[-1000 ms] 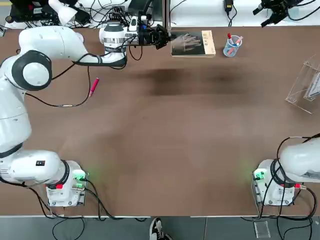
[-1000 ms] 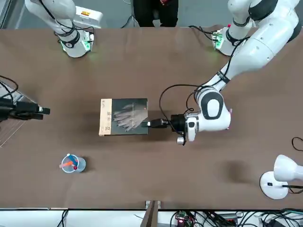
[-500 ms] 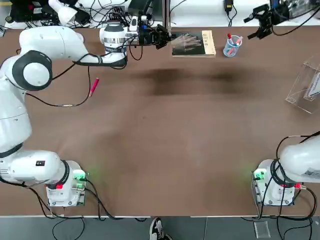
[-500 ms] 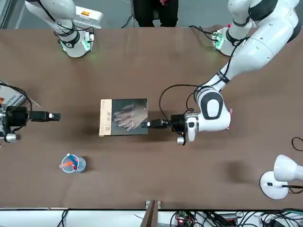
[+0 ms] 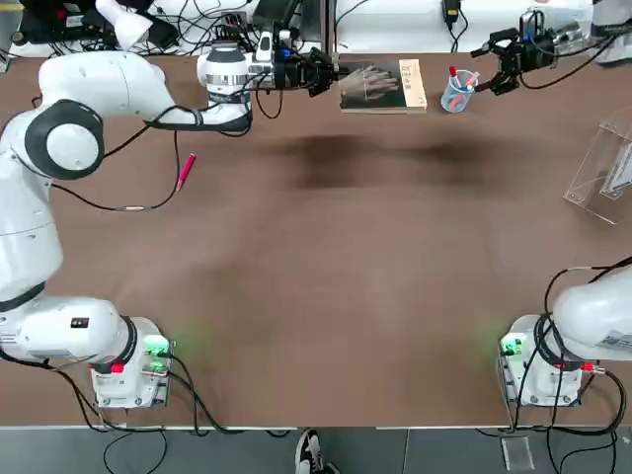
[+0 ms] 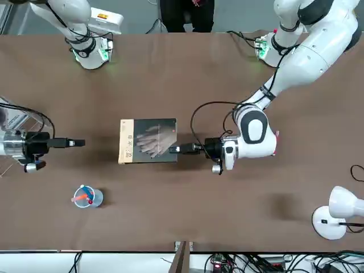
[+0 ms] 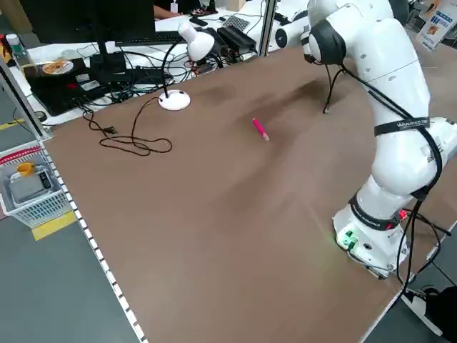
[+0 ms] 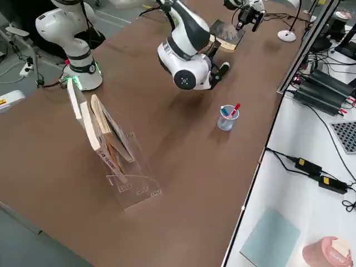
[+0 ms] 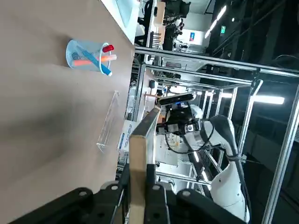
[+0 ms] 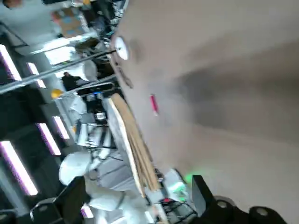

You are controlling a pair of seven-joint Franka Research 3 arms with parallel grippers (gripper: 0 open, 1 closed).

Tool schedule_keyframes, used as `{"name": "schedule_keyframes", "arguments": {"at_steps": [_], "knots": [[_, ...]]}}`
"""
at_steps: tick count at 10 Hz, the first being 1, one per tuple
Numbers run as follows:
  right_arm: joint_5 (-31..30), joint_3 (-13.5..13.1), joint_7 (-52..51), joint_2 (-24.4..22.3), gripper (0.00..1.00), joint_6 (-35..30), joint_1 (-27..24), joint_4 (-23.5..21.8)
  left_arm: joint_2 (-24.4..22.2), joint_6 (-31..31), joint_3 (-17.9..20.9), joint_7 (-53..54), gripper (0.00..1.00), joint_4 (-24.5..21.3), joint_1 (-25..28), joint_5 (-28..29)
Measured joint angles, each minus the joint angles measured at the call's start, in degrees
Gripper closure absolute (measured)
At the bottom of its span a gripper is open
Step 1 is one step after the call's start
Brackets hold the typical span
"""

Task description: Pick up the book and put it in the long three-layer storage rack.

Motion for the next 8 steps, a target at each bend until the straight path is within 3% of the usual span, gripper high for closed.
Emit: {"name": "schedule_keyframes", "arguments": {"at_steps": [3, 8], "knots": [[4.3, 1.6, -1.5, 0.1, 0.00, 1.2, 0.1, -2.7, 0.0, 0.3, 0.0, 0.0, 1.00, 0.2, -0.4, 0.0], [5.0, 6.0, -7.2, 0.1, 0.00, 5.4, 0.3, -3.1, 0.1, 1.1, 0.0, 0.0, 1.00, 0.5, -1.1, -0.2]]}}
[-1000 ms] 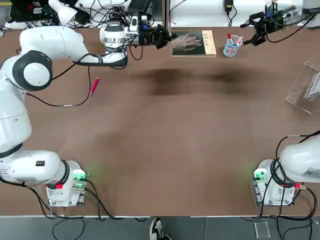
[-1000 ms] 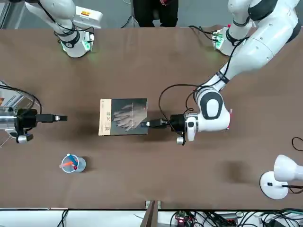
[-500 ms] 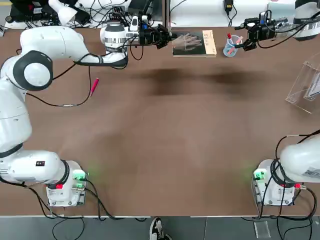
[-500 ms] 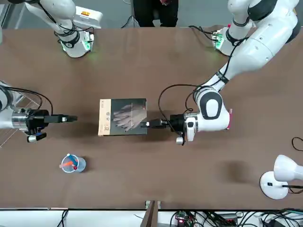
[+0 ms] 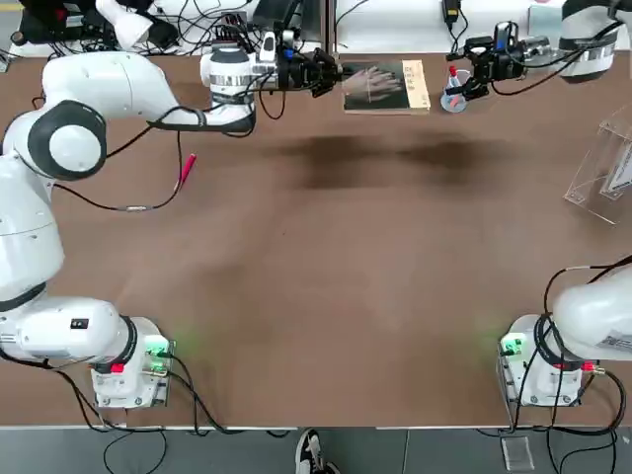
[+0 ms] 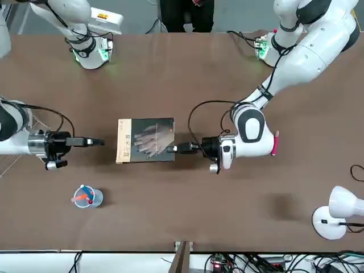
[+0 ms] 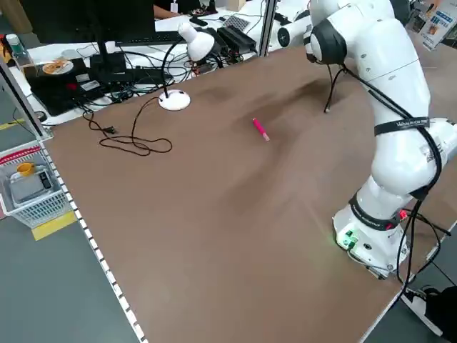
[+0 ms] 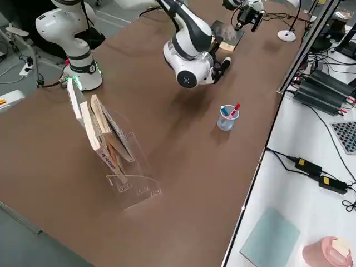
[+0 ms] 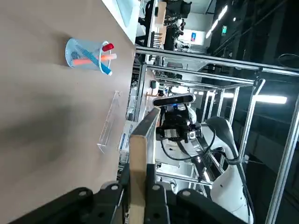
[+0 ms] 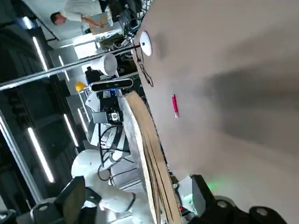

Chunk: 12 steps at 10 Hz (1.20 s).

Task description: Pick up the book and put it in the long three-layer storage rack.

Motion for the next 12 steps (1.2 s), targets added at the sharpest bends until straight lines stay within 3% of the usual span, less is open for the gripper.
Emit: {"name": "schedule_keyframes", "arguments": {"at_steps": [5, 9, 12], "knots": [[0.0, 1.5, -4.2, 0.0, 0.00, 0.5, -0.3, -3.1, 0.0, 0.0, 0.0, 0.0, 1.00, 0.1, 0.0, -0.3], [4.2, 5.9, -6.6, 0.0, 0.00, 1.9, -2.9, -8.2, 0.0, 0.0, 0.0, 0.0, 1.00, 0.3, 0.0, -0.3], [8.0, 7.8, -6.8, 0.0, 0.00, 2.9, -3.6, -10.0, 0.0, 0.0, 0.0, 0.0, 1.00, 0.3, 0.0, -0.3]]}}
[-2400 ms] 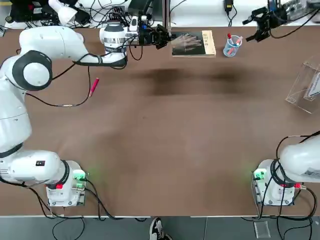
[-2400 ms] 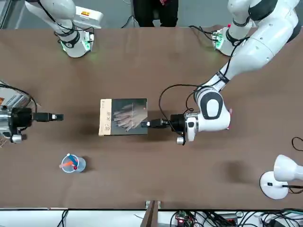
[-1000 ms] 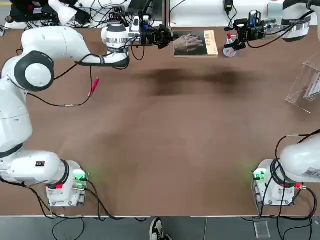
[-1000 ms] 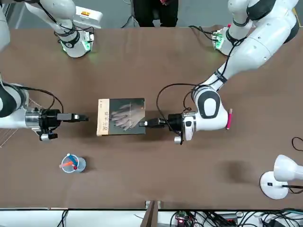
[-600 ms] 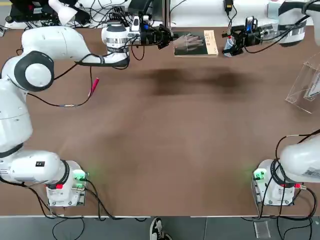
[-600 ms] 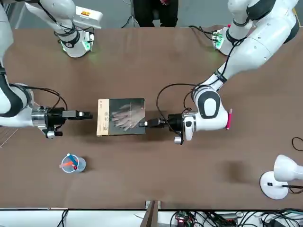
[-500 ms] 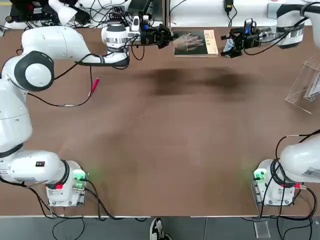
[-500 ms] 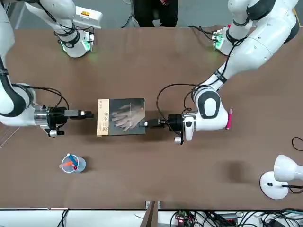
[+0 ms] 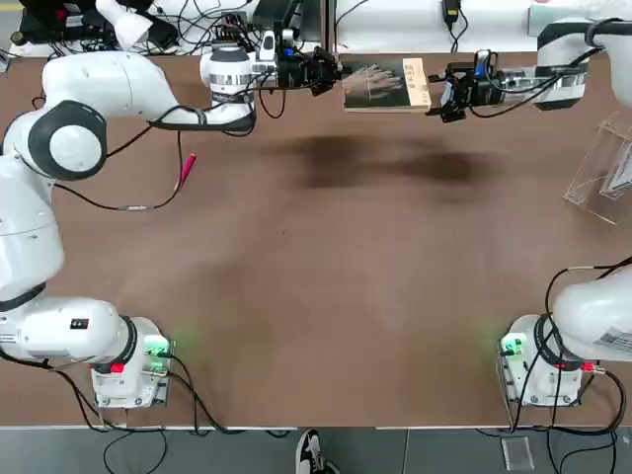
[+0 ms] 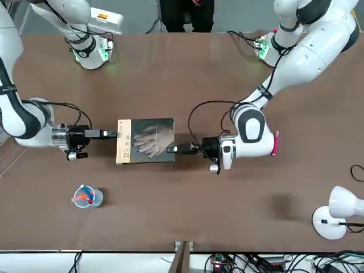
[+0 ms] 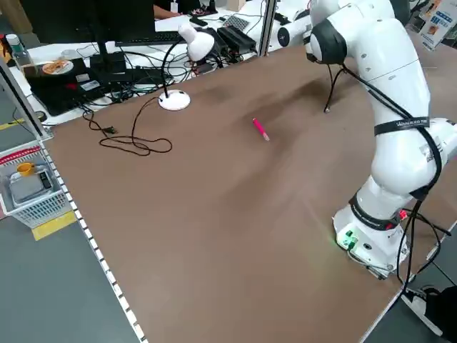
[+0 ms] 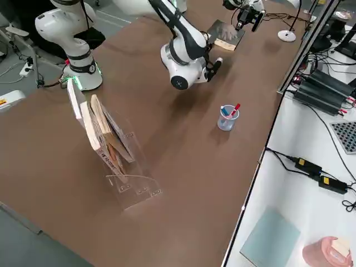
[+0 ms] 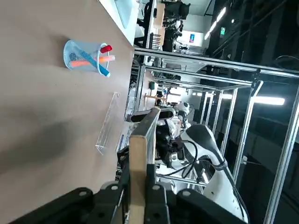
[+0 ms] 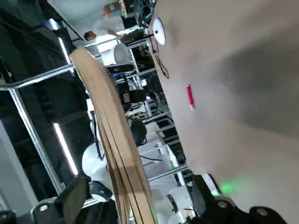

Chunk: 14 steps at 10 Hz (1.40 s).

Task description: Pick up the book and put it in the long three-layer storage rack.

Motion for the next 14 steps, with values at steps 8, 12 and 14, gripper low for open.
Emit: {"name": "schedule_keyframes", "arguments": {"at_steps": [8, 12, 14], "knots": [[3.0, 5.1, 0.0, 0.0, 0.00, 0.3, -1.4, -2.9, 0.0, 0.0, 0.0, 0.0, 1.00, 0.3, -0.4, -0.7], [3.1, 6.0, 0.0, -0.1, 0.04, -0.1, -1.6, -3.0, 0.0, 0.2, 0.0, 0.0, 1.00, 0.4, -0.8, -0.7], [3.1, 6.1, 0.0, -0.1, 0.12, -1.2, -1.7, -3.2, 0.0, 0.3, 0.0, 0.0, 1.00, 0.4, -0.8, -0.7]]}}
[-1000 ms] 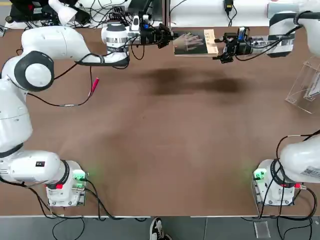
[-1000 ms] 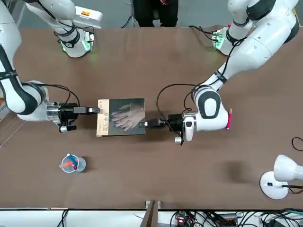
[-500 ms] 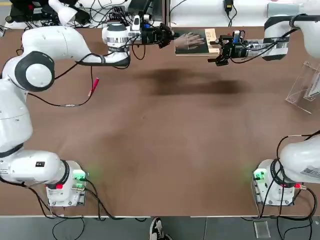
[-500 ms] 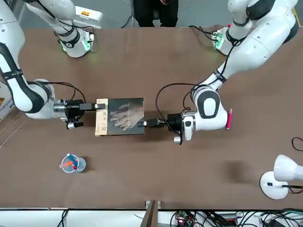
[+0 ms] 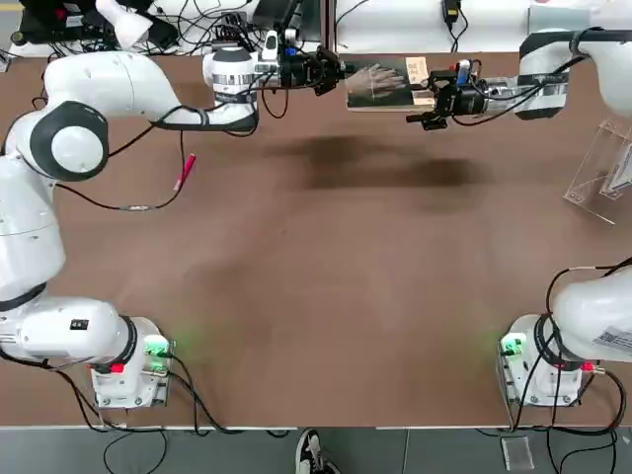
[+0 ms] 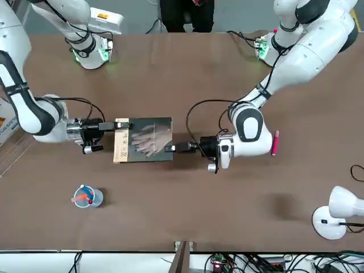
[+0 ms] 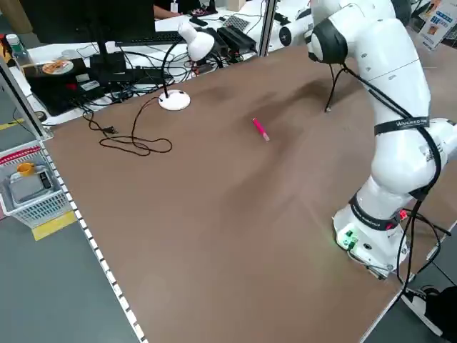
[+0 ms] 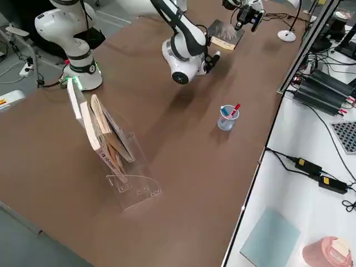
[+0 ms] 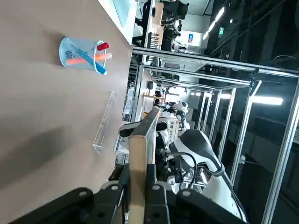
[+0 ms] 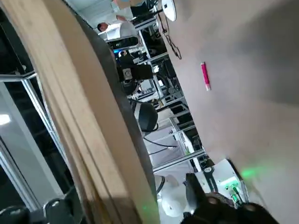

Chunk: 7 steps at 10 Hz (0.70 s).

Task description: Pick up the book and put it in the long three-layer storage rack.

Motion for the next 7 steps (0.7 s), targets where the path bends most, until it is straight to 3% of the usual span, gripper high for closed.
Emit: {"name": "schedule_keyframes", "arguments": {"at_steps": [1, 4, 5, 7], "knots": [[0.0, 0.0, 0.0, 0.0, 0.18, -0.6, -0.1, -0.3, 0.0, 0.0, 0.0, 0.0, 1.00, 0.0, 0.0, 0.0], [0.0, 0.0, 0.0, 0.0, 0.21, -2.3, -0.5, -0.9, 0.0, 0.0, 0.0, 0.0, 1.00, 0.0, 0.0, 0.0], [0.0, 0.0, -0.1, 0.0, 0.28, -2.8, -0.7, -1.1, 0.0, 0.1, 0.0, 0.0, 1.00, 0.0, 0.0, 0.0], [0.0, 0.0, -0.1, 0.0, 0.52, -3.2, -1.0, -1.3, 0.0, 0.7, 0.0, 0.0, 1.00, 0.1, -0.1, 0.0]]}}
